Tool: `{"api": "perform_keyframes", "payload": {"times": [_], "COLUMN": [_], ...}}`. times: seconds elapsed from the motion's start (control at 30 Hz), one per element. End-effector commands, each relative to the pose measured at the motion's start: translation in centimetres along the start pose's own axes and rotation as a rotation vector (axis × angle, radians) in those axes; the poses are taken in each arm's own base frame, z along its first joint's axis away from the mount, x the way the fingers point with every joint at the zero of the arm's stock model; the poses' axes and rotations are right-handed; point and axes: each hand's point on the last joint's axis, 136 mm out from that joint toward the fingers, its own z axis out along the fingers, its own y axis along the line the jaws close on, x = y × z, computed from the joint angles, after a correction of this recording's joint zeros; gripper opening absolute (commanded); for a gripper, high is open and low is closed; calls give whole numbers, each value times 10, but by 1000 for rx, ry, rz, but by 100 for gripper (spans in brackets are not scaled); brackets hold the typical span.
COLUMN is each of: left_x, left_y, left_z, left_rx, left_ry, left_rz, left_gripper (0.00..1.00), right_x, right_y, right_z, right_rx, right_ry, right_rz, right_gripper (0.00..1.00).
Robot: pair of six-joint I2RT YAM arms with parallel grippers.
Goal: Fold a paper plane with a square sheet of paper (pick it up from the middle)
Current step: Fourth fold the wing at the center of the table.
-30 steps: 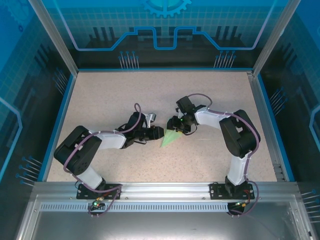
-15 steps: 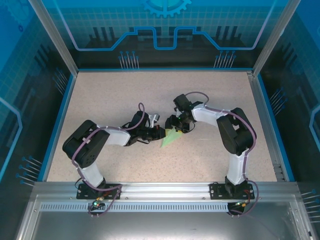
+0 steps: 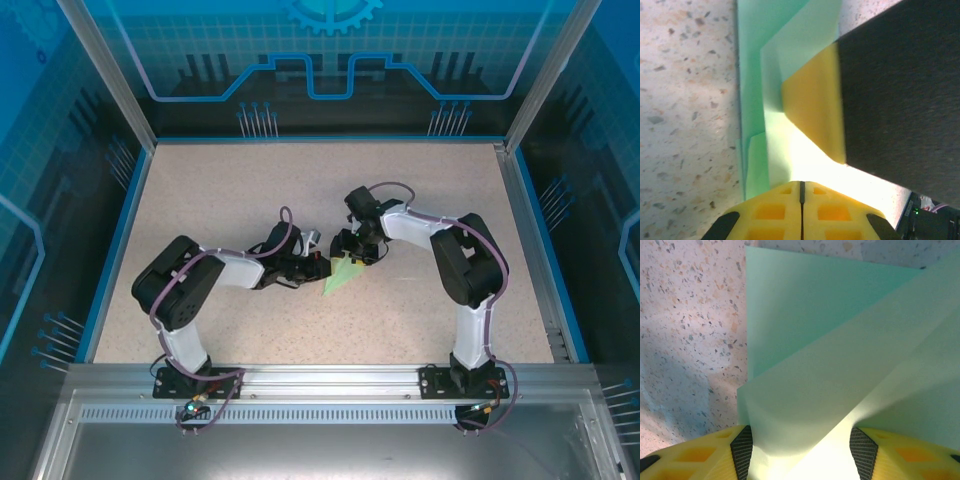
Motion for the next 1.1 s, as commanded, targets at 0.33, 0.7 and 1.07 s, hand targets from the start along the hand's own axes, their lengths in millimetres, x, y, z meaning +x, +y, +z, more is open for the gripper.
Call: {"api": "perform_keyframes", "payload": {"times": [0.33,0.7,1.07], "left_x": [0,0,-14], "left_y": [13,11,-20], "left_z": [7,8,-16], "left_rx": [-65,-58,-11], "left_ry": [24,29,-47], "left_rz": [-1,-4,15], "left_gripper": [4,5,19], "right_x": [20,23,27], "right_y": [-24,-35,-42], "right_z": [24,25,31], "right_rx": [82,100,139], "right_ry": [72,70,104], "right_rz": [16,15,21], "right_gripper": [59,48,44]}}
